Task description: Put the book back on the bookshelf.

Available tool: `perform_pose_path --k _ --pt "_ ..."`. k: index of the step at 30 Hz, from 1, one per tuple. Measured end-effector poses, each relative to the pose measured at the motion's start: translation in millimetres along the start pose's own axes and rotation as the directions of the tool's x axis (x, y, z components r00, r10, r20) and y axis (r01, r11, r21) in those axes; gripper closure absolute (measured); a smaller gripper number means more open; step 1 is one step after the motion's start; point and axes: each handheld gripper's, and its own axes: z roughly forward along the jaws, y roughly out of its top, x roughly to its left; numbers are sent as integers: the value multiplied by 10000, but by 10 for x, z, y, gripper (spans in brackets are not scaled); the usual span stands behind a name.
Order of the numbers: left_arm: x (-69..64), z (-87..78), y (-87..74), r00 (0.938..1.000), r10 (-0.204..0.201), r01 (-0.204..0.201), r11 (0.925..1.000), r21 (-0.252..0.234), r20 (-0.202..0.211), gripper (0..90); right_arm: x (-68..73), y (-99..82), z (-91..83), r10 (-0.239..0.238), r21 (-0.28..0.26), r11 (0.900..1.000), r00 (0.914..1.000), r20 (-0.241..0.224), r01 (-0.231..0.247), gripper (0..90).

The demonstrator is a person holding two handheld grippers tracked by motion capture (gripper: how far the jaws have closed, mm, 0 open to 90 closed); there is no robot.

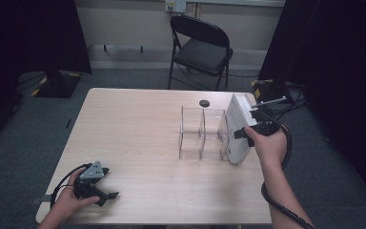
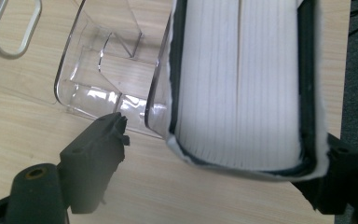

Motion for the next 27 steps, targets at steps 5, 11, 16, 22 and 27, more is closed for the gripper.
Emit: perform_pose_path --k 5,11,16,22,27 --pt "0 -1 0 10000 0 0 10000 7 -8 0 27 -61 32 -240 -65 9997 9996 -140 240 161" --pt "-1 5 0 10000 -8 8 10000 -36 -36 0 75 -98 52 -648 -217 9977 9979 96 650 148" --pt "-1 5 0 10000 -8 8 10000 -39 -37 0 46 -133 52 -612 -380 9974 9981 -41 610 147" --pt "-1 6 -1 10000 0 0 10000 -42 -47 0 20 -202 67 -512 -446 9977 9984 -229 501 147" --pt "-1 6 -1 10000 -5 4 10000 -42 -44 0 25 -252 72 -556 -427 9976 9982 -234 545 147"
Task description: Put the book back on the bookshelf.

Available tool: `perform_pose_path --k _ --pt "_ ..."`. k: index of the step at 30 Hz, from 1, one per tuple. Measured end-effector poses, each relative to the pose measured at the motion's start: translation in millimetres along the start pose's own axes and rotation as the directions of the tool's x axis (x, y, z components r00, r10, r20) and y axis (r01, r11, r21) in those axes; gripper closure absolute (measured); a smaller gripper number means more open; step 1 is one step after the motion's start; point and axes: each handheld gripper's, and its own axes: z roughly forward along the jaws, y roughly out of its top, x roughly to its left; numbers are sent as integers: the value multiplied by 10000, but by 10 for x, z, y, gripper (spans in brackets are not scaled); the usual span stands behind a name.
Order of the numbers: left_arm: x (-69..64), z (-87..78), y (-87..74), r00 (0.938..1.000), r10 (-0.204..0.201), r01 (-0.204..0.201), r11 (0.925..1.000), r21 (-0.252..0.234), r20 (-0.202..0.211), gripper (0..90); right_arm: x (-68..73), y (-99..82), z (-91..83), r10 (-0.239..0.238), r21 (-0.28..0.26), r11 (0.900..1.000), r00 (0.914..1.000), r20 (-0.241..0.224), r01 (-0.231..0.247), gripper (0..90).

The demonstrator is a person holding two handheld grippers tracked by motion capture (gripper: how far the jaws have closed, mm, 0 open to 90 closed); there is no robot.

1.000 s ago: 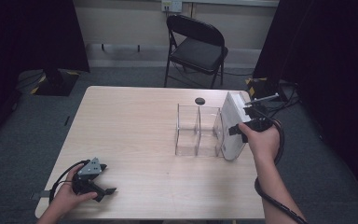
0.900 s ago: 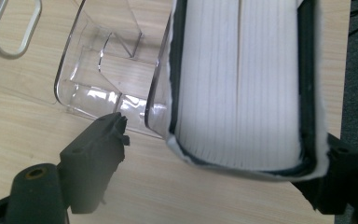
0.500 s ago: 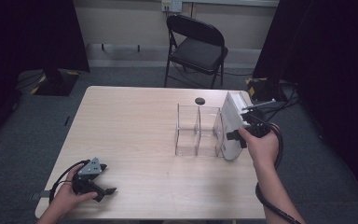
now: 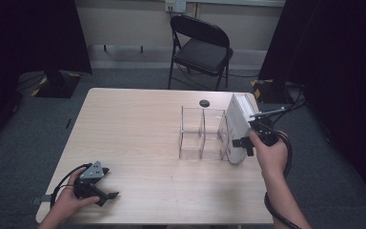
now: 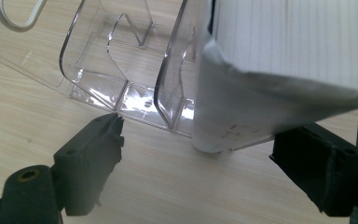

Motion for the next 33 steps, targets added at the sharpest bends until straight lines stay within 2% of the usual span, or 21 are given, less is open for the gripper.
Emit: perform_pose_path --k 4,11,13,18,33 --pt "0 0 0 10000 5 -5 10000 2 0 0 -9 -42 -3 119 38 9999 9998 -156 -119 146" --pt "-2 0 -1 10000 -35 35 10000 17 19 0 -10 -134 35 47 83 10000 9996 -275 -45 147" --pt "-2 0 -1 10000 -38 38 10000 18 19 0 -10 -160 49 160 97 9998 9989 -451 -156 148" --pt "-2 0 -1 10000 -38 38 10000 16 19 0 12 -231 79 -9 173 9998 9979 -648 21 148" --pt "-3 -2 -2 10000 -52 52 10000 48 15 0 261 -388 245 -518 176 9983 9882 -1443 549 147"
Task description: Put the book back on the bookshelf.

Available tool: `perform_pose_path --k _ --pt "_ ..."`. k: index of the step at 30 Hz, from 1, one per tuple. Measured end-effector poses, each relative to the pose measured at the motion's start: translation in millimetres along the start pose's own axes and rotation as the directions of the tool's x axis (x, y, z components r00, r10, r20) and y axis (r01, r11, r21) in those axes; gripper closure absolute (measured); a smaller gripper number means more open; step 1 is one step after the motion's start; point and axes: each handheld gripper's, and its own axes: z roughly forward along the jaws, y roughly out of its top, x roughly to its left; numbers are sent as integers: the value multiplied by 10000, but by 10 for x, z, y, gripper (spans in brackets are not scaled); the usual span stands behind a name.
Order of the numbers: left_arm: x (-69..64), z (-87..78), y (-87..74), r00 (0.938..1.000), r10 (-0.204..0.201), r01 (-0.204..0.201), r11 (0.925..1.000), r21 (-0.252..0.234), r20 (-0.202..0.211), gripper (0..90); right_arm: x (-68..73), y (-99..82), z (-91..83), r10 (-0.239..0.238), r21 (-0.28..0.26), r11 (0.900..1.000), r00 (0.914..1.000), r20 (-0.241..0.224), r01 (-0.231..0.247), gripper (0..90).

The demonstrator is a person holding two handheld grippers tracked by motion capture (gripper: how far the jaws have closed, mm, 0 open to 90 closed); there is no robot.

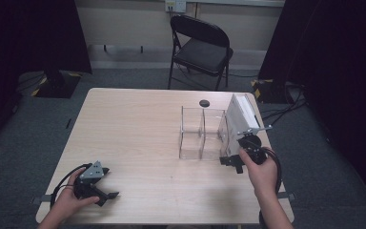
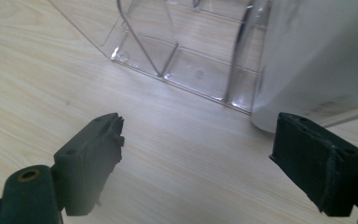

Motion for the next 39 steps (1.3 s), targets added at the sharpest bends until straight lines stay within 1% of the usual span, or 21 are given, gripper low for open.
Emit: perform_pose_path --k 4,5,6,10,13,15,19,20,22,24,25,30,35,37,39 --pt "1 1 1 10000 14 -14 10000 -18 4 0 69 -17 68 -58 -74 10000 9996 -292 56 148" --pt "1 1 1 10000 14 -14 10000 -18 4 0 69 -17 68 -58 -74 10000 9996 -292 56 148" --pt "1 2 1 10000 15 -15 10000 -31 6 0 101 -23 111 -87 -81 9999 9991 -407 84 149" --pt "1 2 1 10000 16 -16 10000 -30 3 0 126 -35 172 -100 -12 10000 9982 -594 99 149" --pt "1 2 1 10000 20 -20 10000 -30 2 0 144 -52 238 -202 -64 9998 9974 -685 198 149" --pt "1 2 1 10000 17 -17 10000 -27 5 0 165 -69 287 -288 17 9996 9964 -797 290 150" --pt "1 2 1 10000 19 -19 10000 -27 2 0 215 -91 358 -406 60 9991 9966 -717 412 152" --pt "1 2 1 10000 19 -19 10000 -28 2 0 224 -95 373 -422 106 9990 9957 -822 432 152" --pt "1 2 1 10000 16 -16 10000 -30 5 0 240 -105 402 -473 95 9988 9958 -781 482 152" --pt "1 2 1 10000 14 -14 10000 -29 5 0 260 -112 438 -555 131 9983 9948 -859 568 153" --pt "1 2 1 10000 16 -16 10000 -30 4 0 274 -115 451 -522 134 9985 9953 -815 535 155" --pt "1 2 1 10000 18 -18 10000 -29 2 0 332 -136 539 -628 395 9970 9932 -983 670 155" --pt "1 2 1 10000 19 -19 10000 -30 2 0 389 -161 634 -624 481 9965 9920 -1098 680 155" --pt "1 2 1 10000 15 -15 10000 -30 3 0 413 -170 672 -719 546 9954 9903 -1190 788 159" --pt "1 2 1 10000 15 -15 10000 -30 3 0 440 -179 702 -719 613 9949 9901 -1206 797 160"
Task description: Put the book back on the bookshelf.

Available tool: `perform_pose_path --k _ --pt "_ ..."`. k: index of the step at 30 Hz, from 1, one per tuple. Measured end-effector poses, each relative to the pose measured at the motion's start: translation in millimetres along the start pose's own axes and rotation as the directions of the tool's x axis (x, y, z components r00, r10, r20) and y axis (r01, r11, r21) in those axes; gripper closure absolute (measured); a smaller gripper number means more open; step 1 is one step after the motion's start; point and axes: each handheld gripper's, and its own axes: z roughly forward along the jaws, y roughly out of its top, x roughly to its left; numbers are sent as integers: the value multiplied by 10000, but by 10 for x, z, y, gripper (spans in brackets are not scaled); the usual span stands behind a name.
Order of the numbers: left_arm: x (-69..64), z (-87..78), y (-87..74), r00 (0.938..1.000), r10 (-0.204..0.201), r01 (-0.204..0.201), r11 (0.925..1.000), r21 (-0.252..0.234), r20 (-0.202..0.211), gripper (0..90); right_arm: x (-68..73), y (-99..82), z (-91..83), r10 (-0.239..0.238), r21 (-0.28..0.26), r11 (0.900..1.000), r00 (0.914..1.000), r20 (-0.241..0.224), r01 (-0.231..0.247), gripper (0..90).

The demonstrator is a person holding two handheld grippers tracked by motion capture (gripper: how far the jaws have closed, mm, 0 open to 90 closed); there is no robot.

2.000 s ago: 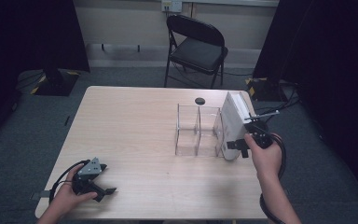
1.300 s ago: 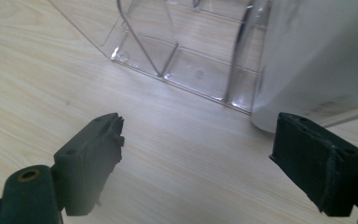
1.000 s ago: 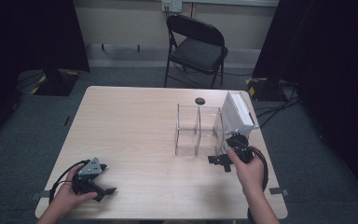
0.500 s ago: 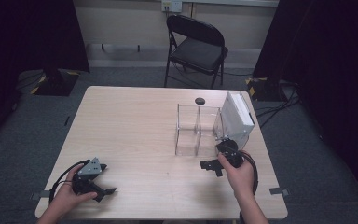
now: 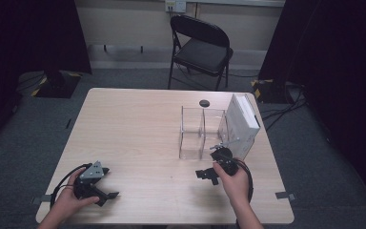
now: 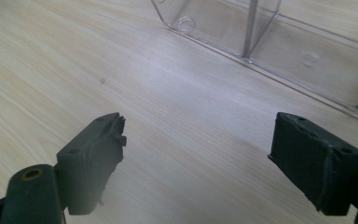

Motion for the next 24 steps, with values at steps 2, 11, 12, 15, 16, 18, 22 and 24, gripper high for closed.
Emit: perform_pose_path --k 2,11,12,15,16,18,22,24 --pt "0 0 0 10000 4 -4 10000 2 0 0 18 -8 56 -190 -28 9998 9997 -156 190 160" --pt "0 -2 0 10000 -7 8 10000 31 -5 0 104 -36 227 -363 227 9990 9984 -433 373 163" --pt "0 0 0 10000 6 -6 10000 1 -2 0 109 -36 246 -489 206 9985 9977 -478 499 163" --pt "0 0 0 10000 2 -2 10000 1 0 0 145 -37 300 -581 256 9979 9966 -577 596 169" --pt "0 -2 0 10000 -8 8 10000 30 -6 0 167 -39 321 -564 309 9978 9964 -638 584 169" --pt "0 0 0 10000 1 -1 10000 1 1 0 203 -48 382 -706 348 9967 9945 -768 735 167" --pt "0 -1 0 10000 2 -2 10000 12 -1 0 259 -55 471 -996 336 9942 9916 -827 1026 170" --pt "0 0 0 10000 2 -2 10000 1 0 0 283 -59 500 -971 314 9945 9915 -870 1002 167"
